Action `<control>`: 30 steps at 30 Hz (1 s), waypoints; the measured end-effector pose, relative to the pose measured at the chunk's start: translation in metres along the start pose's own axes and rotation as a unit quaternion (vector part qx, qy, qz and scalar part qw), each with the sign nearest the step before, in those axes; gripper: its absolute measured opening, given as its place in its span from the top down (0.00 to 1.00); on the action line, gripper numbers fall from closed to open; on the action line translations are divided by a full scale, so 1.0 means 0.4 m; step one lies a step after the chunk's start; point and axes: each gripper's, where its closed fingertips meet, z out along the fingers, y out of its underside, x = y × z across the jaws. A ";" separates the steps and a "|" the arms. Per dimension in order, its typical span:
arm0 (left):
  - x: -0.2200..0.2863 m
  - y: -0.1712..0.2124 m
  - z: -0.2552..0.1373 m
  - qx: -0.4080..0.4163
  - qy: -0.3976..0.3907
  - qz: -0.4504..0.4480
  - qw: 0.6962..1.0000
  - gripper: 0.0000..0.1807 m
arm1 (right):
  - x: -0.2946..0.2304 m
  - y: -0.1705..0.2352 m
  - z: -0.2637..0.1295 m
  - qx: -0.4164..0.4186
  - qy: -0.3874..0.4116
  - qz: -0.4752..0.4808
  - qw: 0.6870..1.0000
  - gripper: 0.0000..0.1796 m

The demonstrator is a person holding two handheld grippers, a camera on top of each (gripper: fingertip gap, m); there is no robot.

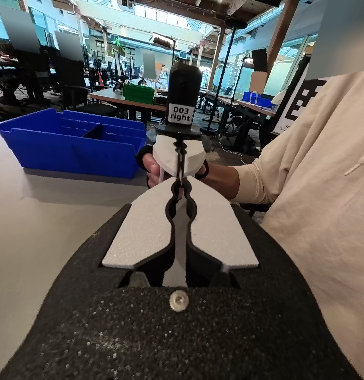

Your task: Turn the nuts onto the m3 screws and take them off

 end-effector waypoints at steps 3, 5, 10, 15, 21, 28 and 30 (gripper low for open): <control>0.000 -0.002 0.000 0.006 -0.001 -0.001 1.000 0.98 | 0.001 0.001 0.000 0.005 0.000 0.003 1.000 0.99; 0.002 -0.001 0.000 0.008 -0.003 0.000 1.000 0.98 | -0.002 0.002 0.001 0.003 -0.001 0.003 1.000 0.99; -0.025 0.010 -0.006 -0.009 -0.074 0.003 0.997 0.74 | 0.025 0.005 -0.013 0.002 0.032 0.005 0.999 0.99; -0.157 0.050 -0.093 -0.029 -0.345 0.009 0.938 0.69 | 0.143 0.047 -0.106 -0.041 0.238 0.012 0.970 0.99; -0.226 0.188 -0.238 -0.070 -0.593 0.011 0.802 0.71 | 0.250 -0.012 -0.405 -0.074 0.538 -0.023 0.840 0.99; -0.230 0.210 -0.226 -0.046 -0.578 -0.023 0.814 0.70 | 0.563 -0.088 -0.764 -0.259 0.554 0.086 0.786 0.99; -0.231 0.210 -0.230 -0.043 -0.579 -0.026 0.814 0.71 | 0.650 -0.025 -0.826 -0.364 0.527 0.139 0.755 0.98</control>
